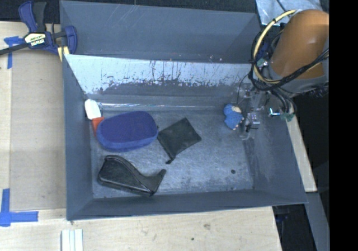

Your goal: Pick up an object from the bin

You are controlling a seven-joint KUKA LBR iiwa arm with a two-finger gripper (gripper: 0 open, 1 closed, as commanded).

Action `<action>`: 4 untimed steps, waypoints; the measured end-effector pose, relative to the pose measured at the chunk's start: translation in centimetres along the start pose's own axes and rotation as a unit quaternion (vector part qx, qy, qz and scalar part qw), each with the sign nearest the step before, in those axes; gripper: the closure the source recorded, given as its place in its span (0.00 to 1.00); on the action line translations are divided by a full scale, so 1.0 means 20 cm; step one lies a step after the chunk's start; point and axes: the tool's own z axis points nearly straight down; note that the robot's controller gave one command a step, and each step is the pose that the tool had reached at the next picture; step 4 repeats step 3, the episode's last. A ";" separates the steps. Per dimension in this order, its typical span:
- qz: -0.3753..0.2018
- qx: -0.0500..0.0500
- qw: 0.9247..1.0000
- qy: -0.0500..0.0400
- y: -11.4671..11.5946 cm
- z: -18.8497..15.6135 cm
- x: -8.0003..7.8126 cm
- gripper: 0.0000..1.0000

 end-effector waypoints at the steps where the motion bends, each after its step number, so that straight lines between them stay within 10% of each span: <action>1: -0.048 0.000 0.999 -0.003 -0.17 0.48 -0.14 0.00; 2: -0.049 0.001 0.999 -0.007 -0.16 0.45 -0.16 1.00; 3: -0.066 0.002 0.998 -0.008 -0.07 -0.22 -0.04 1.00; 4: -0.066 0.002 0.998 -0.008 -0.07 -0.22 -0.04 1.00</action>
Offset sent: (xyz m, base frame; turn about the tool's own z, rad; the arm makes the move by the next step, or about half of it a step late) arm 0.0272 -0.0321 -0.0952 -0.0978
